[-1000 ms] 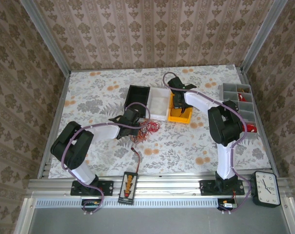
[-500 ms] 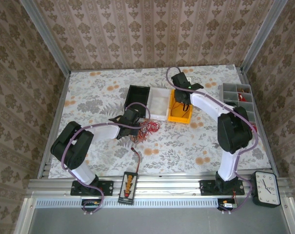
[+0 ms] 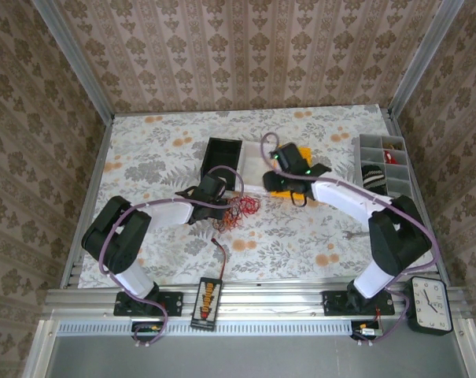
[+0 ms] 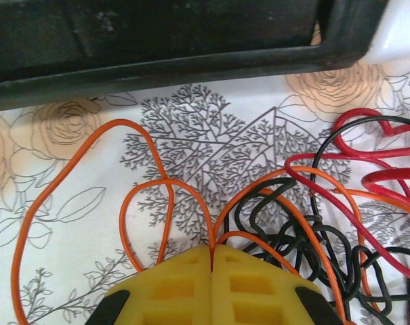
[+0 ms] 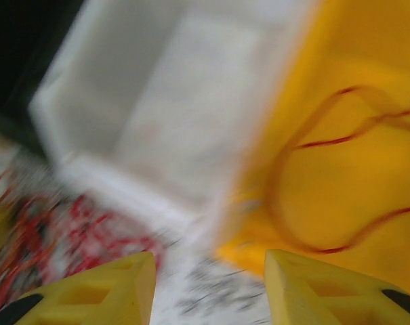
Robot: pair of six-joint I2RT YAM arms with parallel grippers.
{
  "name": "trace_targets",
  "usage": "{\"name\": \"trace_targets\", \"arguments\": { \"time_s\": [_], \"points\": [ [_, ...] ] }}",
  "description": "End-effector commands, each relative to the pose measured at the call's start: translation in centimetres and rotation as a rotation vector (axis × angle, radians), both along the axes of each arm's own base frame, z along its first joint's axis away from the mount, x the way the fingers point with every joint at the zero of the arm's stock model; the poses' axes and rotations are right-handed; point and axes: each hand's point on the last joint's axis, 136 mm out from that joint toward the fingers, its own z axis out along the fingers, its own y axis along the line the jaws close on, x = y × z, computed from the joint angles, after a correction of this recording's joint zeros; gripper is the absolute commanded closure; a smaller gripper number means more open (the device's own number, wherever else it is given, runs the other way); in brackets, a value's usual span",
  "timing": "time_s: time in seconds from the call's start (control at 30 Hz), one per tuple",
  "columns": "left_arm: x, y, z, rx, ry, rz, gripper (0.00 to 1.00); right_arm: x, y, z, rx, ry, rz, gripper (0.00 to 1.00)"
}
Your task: Untangle the cables
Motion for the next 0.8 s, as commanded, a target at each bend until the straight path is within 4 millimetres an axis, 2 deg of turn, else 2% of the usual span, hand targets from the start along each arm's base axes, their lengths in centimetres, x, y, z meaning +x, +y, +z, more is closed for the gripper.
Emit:
{"name": "trace_targets", "arguments": {
  "time_s": [0.0, 0.1, 0.17, 0.43, 0.5, 0.63, 0.77],
  "points": [
    [-0.8, -0.7, -0.3, -0.016, 0.026, -0.048, 1.0, -2.6, 5.0, -0.4, 0.088, 0.036, 0.211, 0.55],
    [-0.8, -0.5, -0.3, -0.009, 0.026, -0.038, 1.0, -2.9, 6.0, -2.0, 0.096, 0.09, 0.234, 0.62],
    [-0.9, -0.4, -0.3, -0.007, 0.025, -0.034, 1.0, -2.7, 6.0, -3.0, 0.07, 0.115, 0.236, 0.66],
    [-1.0, -0.2, -0.3, 0.001, 0.025, -0.03, 1.0, -2.6, 5.9, -5.6, 0.007, 0.172, 0.26, 0.68],
    [-0.9, -0.2, -0.3, 0.002, 0.026, -0.026, 1.0, -2.7, 6.2, -5.8, 0.016, 0.182, 0.266, 0.73],
    [-0.8, 0.2, -0.4, 0.016, 0.024, -0.011, 1.0, -2.8, 6.1, -5.5, 0.023, 0.181, 0.273, 0.91],
    [-0.7, 1.2, -0.6, 0.049, 0.016, 0.035, 1.0, -2.9, 5.2, -3.9, 0.064, 0.153, 0.255, 0.98]
  ]
}}
